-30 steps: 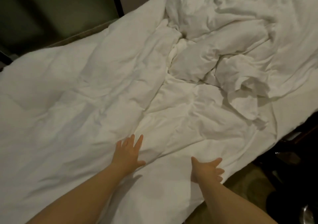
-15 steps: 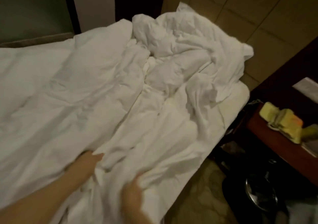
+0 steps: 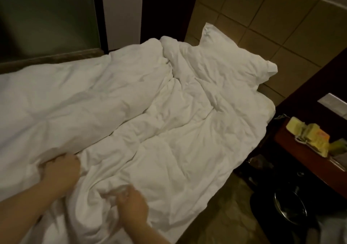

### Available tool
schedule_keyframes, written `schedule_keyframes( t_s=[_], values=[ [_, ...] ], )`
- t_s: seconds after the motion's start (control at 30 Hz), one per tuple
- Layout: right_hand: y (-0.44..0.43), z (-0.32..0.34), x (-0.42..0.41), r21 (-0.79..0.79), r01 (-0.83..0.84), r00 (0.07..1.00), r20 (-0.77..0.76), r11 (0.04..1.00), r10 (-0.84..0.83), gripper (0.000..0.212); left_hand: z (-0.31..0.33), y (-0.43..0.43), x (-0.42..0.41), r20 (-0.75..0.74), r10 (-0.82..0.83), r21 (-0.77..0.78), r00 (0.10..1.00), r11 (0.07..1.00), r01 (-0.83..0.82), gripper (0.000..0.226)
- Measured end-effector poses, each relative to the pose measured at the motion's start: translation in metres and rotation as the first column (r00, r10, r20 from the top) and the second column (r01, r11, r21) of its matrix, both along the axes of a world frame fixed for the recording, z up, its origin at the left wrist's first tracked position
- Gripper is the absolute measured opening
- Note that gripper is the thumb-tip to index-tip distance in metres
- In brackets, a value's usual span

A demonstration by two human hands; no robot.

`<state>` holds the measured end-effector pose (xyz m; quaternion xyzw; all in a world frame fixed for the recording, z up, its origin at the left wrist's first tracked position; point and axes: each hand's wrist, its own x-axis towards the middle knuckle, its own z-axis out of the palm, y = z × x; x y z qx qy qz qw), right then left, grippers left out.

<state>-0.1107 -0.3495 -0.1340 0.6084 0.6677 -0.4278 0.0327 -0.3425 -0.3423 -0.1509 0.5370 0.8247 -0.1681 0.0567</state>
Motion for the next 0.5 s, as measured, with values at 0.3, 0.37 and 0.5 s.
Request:
schedule_keyframes(
  t_s=[0.3,0.37,0.5],
  values=[
    [0.023,-0.035,0.055,0.096,-0.039,0.972,0.233,0.995,0.016,0.069,0.011,-0.003,0.104,0.265,-0.095,-0.056,0.96,0.992,0.113,0.063],
    [0.014,-0.041,0.052,0.057,-0.105,0.969,0.232,0.993,0.089,0.072,0.006,-0.007,0.121,0.313,-0.096,-0.125,0.945,0.982,0.141,0.075],
    [0.012,-0.05,0.049,0.09,-0.143,0.962,0.245,0.986,0.117,0.08,-0.01,-0.02,0.129,0.202,-0.161,-0.254,0.966,0.944,0.21,0.096]
  ],
)
